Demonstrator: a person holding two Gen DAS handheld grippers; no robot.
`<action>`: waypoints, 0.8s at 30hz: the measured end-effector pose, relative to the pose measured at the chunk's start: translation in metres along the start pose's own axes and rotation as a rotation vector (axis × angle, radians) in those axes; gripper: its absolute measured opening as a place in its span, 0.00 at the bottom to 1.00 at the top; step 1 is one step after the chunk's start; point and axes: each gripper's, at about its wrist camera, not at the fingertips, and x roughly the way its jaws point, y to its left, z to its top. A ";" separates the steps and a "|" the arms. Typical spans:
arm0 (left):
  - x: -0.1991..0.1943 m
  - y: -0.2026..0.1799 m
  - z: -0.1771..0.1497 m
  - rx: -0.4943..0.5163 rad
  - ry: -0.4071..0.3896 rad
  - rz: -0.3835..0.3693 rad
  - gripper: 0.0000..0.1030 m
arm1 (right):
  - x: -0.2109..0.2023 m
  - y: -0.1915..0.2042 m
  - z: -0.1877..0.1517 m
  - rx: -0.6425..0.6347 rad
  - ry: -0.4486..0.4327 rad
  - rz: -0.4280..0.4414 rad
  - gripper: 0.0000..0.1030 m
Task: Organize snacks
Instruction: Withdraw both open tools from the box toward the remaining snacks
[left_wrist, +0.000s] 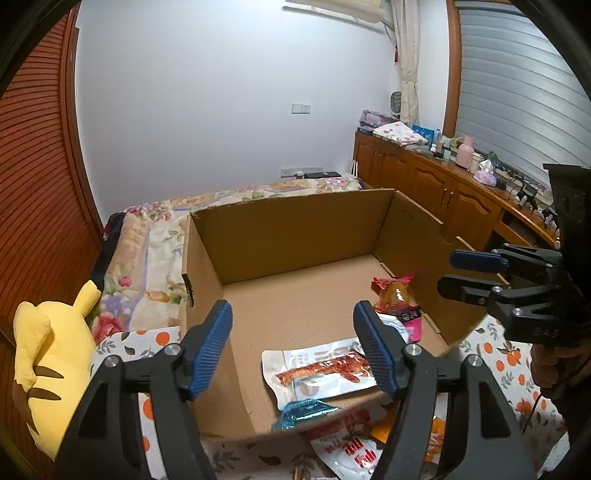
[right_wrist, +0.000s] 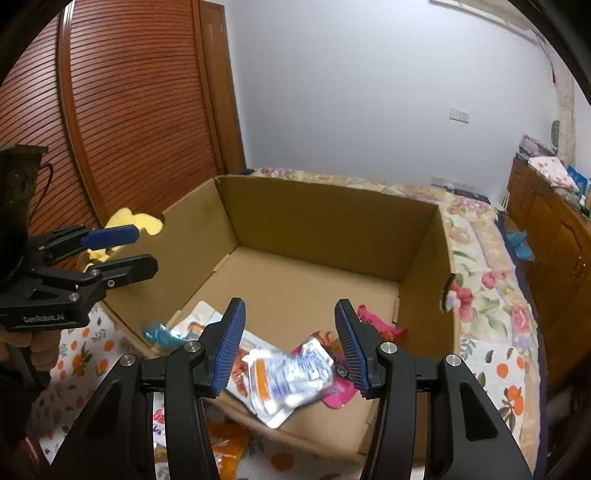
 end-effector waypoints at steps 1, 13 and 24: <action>-0.004 0.000 0.000 0.001 -0.004 0.000 0.69 | -0.006 0.001 -0.001 0.002 -0.007 0.002 0.50; -0.059 -0.011 -0.038 -0.003 -0.018 -0.019 0.79 | -0.083 0.015 -0.032 0.015 -0.053 -0.031 0.52; -0.063 -0.025 -0.090 -0.011 0.059 -0.039 0.79 | -0.105 0.013 -0.098 0.066 0.031 -0.081 0.56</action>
